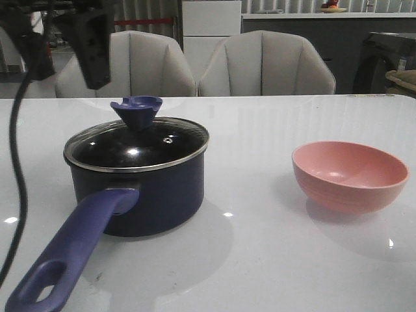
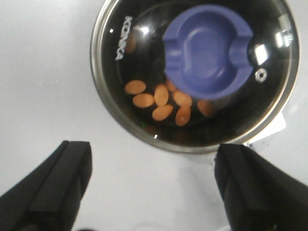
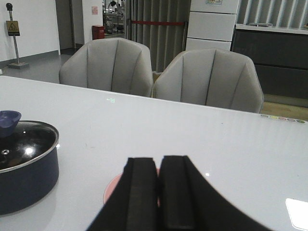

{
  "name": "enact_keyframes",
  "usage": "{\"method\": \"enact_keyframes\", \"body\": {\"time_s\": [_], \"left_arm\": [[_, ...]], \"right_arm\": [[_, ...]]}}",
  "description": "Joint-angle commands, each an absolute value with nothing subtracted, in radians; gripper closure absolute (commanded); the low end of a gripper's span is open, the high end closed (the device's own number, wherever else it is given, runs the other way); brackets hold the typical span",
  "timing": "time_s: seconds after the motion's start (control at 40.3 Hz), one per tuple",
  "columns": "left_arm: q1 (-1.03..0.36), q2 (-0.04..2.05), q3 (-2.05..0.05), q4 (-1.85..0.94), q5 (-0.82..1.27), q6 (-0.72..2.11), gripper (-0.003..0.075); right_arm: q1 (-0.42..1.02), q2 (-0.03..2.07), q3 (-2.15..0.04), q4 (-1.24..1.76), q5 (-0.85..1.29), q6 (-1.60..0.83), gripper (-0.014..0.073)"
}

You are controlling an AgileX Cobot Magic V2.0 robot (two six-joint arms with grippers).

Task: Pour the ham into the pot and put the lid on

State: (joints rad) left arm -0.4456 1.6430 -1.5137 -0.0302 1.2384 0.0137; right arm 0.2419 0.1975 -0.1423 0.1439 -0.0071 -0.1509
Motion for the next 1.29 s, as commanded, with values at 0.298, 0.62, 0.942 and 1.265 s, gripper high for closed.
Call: {"method": "enact_keyframes", "body": {"time_s": [0.298, 0.62, 0.942, 1.265], "left_arm": [[-0.438, 1.172, -1.161, -0.039, 1.003, 0.007, 0.0164], [-0.438, 0.764, -0.859, -0.046, 0.771, 0.007, 0.0164], [-0.438, 0.360, -0.544, -0.037, 0.486, 0.012, 0.0167], [-0.438, 0.162, -0.368, -0.014, 0.379, 0.012, 0.0581]], "right_arm": [[0.246, 0.205, -0.171, 0.145, -0.092, -0.153, 0.0444], [0.246, 0.205, -0.171, 0.145, -0.092, -0.153, 0.0444], [0.246, 0.205, -0.171, 0.145, -0.092, -0.153, 0.0444], [0.246, 0.205, -0.171, 0.145, -0.092, -0.153, 0.0444]]}}
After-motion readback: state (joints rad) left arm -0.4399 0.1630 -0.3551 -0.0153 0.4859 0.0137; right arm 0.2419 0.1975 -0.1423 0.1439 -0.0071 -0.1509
